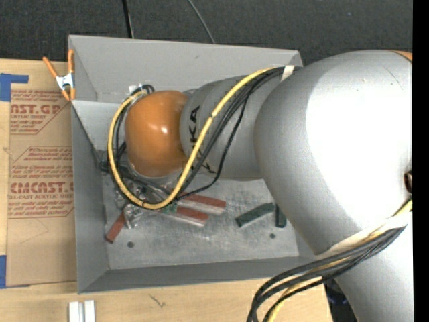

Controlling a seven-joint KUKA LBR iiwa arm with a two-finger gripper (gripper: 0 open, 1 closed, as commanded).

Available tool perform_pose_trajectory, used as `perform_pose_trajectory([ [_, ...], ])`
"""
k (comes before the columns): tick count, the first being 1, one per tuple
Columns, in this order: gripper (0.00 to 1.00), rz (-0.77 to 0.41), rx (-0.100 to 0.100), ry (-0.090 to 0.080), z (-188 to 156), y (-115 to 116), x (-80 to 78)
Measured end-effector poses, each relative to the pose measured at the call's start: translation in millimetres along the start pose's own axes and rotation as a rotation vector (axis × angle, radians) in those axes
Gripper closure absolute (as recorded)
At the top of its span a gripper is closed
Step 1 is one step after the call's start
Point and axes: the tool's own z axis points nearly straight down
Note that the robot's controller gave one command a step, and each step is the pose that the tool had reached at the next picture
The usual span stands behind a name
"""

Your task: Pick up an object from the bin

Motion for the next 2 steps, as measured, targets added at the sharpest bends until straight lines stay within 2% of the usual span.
perform_pose_trajectory([
  [1,1.00,0.000,0.000,0.000,0.0,-0.2,0.0],
  [2,1.00,-0.028,-0.004,-0.009,-209.9,-0.4,10.4],
])
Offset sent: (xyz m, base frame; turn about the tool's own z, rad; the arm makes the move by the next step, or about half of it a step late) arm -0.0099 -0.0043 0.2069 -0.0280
